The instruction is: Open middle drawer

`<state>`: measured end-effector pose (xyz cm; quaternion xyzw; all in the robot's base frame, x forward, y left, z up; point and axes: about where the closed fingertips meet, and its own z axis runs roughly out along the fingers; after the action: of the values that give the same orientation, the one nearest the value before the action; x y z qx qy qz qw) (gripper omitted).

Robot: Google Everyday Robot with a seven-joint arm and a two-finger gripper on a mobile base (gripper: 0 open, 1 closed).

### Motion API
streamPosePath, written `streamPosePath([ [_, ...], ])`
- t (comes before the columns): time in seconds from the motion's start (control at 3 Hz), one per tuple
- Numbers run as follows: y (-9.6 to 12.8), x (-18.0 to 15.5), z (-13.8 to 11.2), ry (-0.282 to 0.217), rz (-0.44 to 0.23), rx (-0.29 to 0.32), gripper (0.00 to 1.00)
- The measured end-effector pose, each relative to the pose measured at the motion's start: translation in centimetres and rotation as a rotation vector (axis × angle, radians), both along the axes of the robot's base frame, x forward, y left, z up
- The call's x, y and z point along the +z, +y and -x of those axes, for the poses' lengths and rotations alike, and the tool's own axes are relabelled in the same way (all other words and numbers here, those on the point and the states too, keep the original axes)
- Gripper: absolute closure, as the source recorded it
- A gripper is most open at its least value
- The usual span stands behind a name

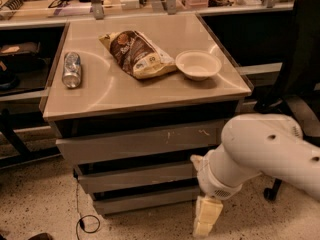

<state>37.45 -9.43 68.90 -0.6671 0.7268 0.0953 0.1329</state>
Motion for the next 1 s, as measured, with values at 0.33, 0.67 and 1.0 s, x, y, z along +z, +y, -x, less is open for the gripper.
streamPosePath([
  [0.33,1.7,-7.0,0.3,0.047,-0.018,-0.031,0.0],
  [0.67,2.9,-11.7,-1.3,0.033,-0.051,-0.073,0.0],
  [1.0,3.2,-14.7,-3.1,0.07,-0.116,-0.125,0.0],
])
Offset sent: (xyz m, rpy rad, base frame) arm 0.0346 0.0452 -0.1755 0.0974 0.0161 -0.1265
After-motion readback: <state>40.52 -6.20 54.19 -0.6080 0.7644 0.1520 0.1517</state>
